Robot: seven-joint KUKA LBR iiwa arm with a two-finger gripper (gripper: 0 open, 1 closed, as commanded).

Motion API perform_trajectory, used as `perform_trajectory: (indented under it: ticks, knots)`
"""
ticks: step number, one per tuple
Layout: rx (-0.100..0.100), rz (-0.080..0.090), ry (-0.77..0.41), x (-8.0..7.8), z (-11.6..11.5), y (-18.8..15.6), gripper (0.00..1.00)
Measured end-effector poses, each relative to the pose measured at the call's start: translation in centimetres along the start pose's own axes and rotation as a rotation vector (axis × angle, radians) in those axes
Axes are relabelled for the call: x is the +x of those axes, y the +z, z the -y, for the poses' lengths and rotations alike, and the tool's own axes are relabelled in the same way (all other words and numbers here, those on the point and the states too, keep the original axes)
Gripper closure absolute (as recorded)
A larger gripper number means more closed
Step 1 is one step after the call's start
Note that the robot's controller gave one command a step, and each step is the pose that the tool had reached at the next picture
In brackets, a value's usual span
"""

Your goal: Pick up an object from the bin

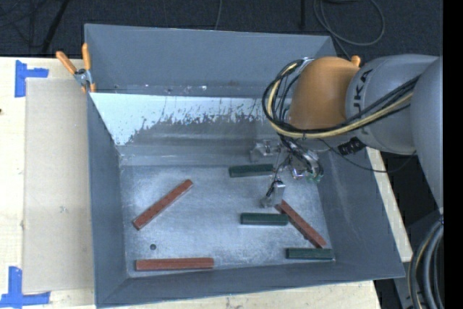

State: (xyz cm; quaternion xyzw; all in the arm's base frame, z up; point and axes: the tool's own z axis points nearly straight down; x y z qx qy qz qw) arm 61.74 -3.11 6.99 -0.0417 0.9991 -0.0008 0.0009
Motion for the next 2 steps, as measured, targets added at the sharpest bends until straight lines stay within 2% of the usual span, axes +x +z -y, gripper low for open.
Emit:
perform_trajectory:
  ticks: [1, 2]
  knots:
    - [-0.002, 0.000, -0.003, -0.1, -0.3, -0.1, 1.00]
    - [0.000, 0.008, -0.110, 1.3, 0.8, -16.2, 1.00]
